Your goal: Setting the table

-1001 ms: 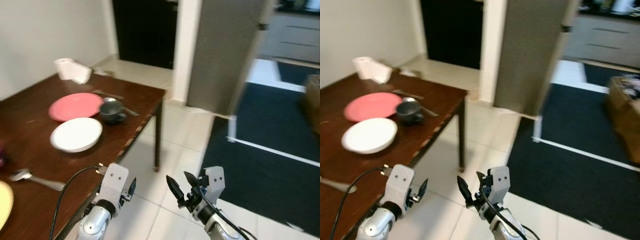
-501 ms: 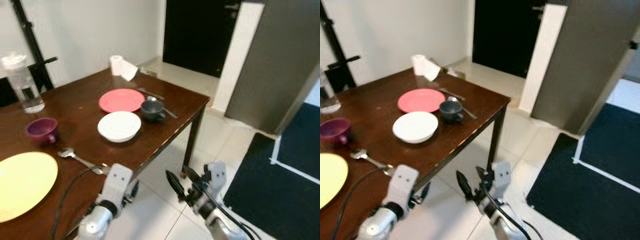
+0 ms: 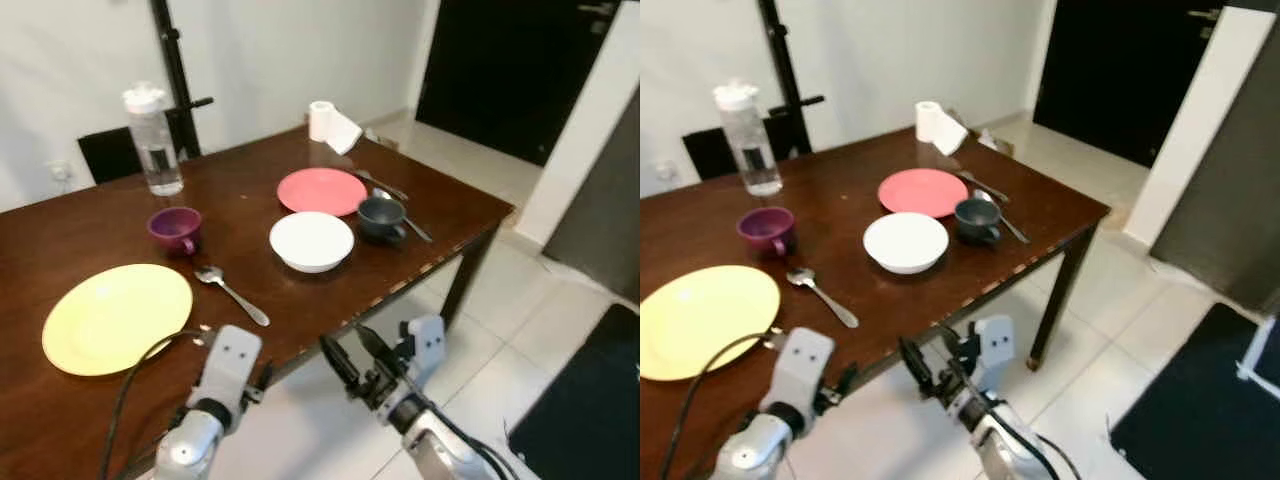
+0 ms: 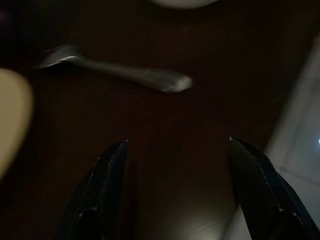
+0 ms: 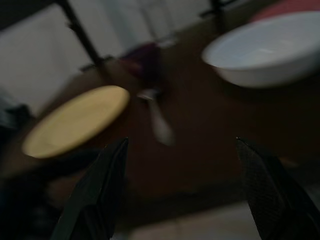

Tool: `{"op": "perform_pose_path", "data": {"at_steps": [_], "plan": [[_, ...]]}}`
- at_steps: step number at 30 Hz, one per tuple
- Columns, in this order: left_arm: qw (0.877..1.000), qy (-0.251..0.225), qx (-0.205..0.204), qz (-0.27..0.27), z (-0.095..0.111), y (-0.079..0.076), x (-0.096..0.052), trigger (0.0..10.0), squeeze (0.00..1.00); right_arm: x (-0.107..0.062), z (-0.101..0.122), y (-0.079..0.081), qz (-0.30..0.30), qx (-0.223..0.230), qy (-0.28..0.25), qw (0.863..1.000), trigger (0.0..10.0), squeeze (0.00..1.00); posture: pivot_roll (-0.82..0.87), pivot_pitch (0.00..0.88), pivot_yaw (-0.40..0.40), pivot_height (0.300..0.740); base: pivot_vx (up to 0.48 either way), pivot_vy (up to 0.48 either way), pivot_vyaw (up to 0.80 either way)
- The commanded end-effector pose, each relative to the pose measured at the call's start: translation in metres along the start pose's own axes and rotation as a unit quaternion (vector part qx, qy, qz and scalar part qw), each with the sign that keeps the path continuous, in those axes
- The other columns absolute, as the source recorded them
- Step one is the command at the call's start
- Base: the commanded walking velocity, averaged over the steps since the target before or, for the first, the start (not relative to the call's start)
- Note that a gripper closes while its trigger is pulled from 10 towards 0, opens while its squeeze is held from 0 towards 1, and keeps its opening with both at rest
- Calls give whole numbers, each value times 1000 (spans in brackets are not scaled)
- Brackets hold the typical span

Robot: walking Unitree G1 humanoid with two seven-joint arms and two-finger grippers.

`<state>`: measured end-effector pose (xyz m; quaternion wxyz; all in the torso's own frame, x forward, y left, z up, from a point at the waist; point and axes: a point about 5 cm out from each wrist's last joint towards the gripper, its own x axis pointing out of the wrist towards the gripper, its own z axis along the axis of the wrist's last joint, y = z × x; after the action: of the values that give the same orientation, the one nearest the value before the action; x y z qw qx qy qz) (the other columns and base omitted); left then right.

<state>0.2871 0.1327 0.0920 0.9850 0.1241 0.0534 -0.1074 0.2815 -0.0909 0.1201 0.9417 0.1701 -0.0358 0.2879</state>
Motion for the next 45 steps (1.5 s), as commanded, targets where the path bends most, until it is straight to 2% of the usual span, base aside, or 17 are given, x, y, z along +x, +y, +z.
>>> {"op": "perform_pose_path", "data": {"at_steps": [1,15,20,21,23,24,27,33,37,41,45], "plan": [[1000,12,-4,2,-5,-1,-2,10000,0,-2,-4,3,5,6,10,1000,10000,0,61,32,45,740,0,0,794],[1000,15,-1,11,-3,1,0,10000,0,-3,-3,4,4,8,11,1000,10000,0,65,42,44,740,0,0,794],[999,-43,12,23,24,11,1,10000,0,-2,6,4,2,3,-3,1000,10000,0,67,43,44,740,0,0,794],[999,-43,12,23,24,11,1,10000,0,-2,6,4,2,3,-3,1000,10000,0,67,43,44,740,0,0,794],[997,-61,13,39,36,23,3,10000,0,2,19,2,-1,-2,-25,1000,10000,0,70,43,45,740,0,0,794],[997,-61,13,39,36,23,3,10000,0,2,19,2,-1,-2,-25,1000,10000,0,70,43,45,740,0,0,794],[996,-73,13,53,47,37,5,10000,0,6,34,0,-7,-2,-51,999,10000,0,72,42,45,740,0,0,790],[995,-63,5,73,52,56,12,10000,0,13,58,-10,-50,17,-102,993,10000,0,75,41,42,740,0,0,788],[996,-44,9,77,51,57,14,10000,0,12,63,-16,-76,23,-114,990,10000,0,75,40,43,740,0,0,788],[996,-38,-4,76,53,55,16,10000,0,10,66,-30,-140,15,-123,982,10000,0,75,37,41,740,0,0,484],[996,-44,-3,80,56,53,19,10000,0,10,69,-31,-148,12,-127,981,10000,0,75,37,41,740,227,0,0]]}}
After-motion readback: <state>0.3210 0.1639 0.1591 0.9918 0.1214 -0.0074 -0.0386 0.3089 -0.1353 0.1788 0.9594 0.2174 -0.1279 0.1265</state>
